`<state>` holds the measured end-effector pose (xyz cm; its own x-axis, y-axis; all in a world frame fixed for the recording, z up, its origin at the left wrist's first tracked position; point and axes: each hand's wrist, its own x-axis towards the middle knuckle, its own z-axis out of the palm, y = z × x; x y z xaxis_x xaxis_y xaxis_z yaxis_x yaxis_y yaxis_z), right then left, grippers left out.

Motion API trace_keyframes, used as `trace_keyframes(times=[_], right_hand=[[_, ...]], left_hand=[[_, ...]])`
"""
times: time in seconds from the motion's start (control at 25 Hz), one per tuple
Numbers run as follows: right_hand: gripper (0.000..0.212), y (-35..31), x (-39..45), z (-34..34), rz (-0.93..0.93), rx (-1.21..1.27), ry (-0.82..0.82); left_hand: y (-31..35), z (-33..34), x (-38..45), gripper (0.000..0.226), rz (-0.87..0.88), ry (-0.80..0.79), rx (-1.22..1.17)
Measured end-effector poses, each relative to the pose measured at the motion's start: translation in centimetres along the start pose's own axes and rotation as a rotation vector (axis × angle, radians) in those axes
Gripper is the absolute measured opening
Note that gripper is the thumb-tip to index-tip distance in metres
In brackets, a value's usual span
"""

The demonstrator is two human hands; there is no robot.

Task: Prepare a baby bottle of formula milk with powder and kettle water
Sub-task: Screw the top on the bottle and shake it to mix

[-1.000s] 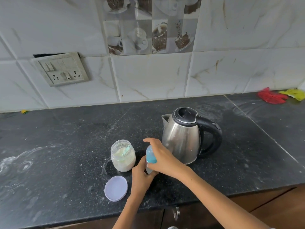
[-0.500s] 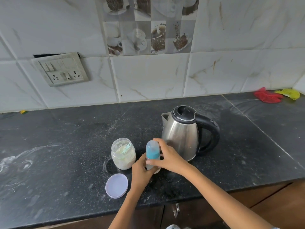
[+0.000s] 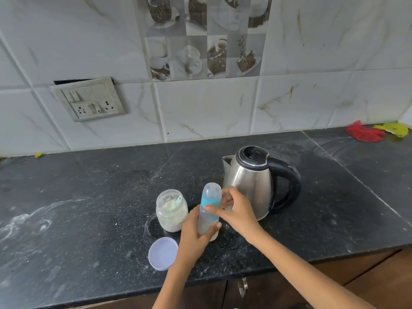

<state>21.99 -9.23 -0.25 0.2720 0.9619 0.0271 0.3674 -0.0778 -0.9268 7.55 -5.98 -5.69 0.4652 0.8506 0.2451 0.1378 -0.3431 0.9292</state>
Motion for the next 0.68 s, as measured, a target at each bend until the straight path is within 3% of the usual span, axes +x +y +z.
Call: trace_keyframes(times=[0.08, 0.2, 0.28, 0.36, 0.56, 0.68], right_hand=[[0.057, 0.5, -0.2, 0.1, 0.015, 0.014, -0.068], [0.074, -0.4, 0.4, -2.2, 0.031, 0.275, -0.406], [0.072, -1.2, 0.7, -3.4, -0.001, 0.383, -0.578], [0.068, -1.2, 0.5, -3.1, -0.006, 0.399, -0.548], [0.065, 0.1, -1.0, 0.6, -0.043, 0.117, -0.168], [0.076, 0.3, -1.3, -0.7, 0.038, 0.167, -0.284]], left_hand=[[0.1, -0.8, 0.1, 0.041, -0.017, -0.058, -0.007], [1.2, -1.5, 0.2, 0.039, -0.080, -0.223, -0.167], [1.4, -1.8, -0.1, 0.036, -0.095, -0.269, -0.227], [1.1, -1.8, -0.3, 0.037, -0.086, -0.244, -0.204], [0.6, -0.5, -1.0, 0.037, -0.046, -0.073, -0.004], [1.8, -0.9, -0.9, 0.035, -0.101, -0.146, -0.090]])
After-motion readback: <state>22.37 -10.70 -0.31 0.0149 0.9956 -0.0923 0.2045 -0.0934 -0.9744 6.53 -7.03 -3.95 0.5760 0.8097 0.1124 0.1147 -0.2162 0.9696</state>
